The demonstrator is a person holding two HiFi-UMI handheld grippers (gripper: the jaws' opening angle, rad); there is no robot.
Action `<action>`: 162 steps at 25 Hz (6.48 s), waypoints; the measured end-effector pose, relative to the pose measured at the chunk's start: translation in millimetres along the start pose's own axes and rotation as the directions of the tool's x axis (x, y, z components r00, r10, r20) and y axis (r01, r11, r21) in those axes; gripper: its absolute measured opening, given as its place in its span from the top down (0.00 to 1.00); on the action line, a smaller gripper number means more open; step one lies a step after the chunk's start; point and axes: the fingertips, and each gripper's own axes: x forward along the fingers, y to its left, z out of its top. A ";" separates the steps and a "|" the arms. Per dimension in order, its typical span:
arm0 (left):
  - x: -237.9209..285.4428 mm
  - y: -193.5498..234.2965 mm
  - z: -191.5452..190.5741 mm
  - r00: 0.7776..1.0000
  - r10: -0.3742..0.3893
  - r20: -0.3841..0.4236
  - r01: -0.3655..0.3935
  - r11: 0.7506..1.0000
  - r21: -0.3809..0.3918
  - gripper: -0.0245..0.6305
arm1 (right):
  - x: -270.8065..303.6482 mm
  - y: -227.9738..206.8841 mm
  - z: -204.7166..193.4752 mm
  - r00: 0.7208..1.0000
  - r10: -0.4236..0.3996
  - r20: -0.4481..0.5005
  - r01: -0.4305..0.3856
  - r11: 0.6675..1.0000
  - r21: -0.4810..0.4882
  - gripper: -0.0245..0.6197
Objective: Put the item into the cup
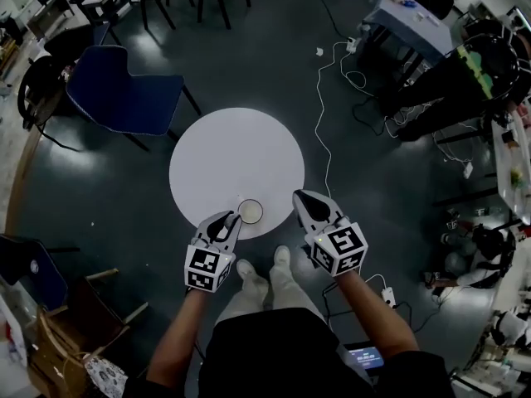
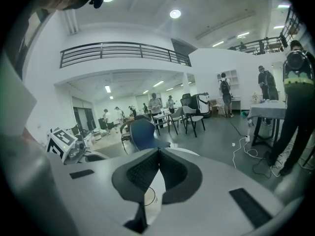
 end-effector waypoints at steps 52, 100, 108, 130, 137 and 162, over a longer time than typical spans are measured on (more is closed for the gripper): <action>122.1 1.3 -84.1 0.983 -0.037 -0.180 0.061 0.989 0.133 0.66 | -2.5 -55.7 -90.2 0.990 -0.030 -0.138 0.040 0.996 0.075 0.94; -157.7 2.6 77.7 0.957 0.065 0.281 -0.087 0.994 0.067 0.94 | -6.4 135.6 64.0 0.987 0.139 0.081 -0.112 0.955 -0.274 0.94; -165.3 3.0 85.0 0.953 0.083 0.292 -0.104 0.993 0.054 0.94 | -12.0 138.3 84.8 0.981 0.128 0.142 -0.085 0.957 -0.278 0.94; -181.2 -93.7 101.2 0.924 0.165 0.345 -0.181 0.983 0.012 0.94 | -116.6 99.3 94.2 0.965 0.158 0.211 -0.102 0.962 -0.252 0.94; -190.8 -135.1 102.7 0.917 0.174 0.359 -0.193 0.981 0.019 0.94 | -161.3 92.1 88.3 0.961 0.161 0.226 -0.104 0.964 -0.244 0.94; -241.5 -249.3 79.1 0.888 0.223 0.402 -0.251 0.968 0.017 0.94 | -283.8 110.0 44.9 0.950 0.209 0.233 -0.147 0.955 -0.259 0.94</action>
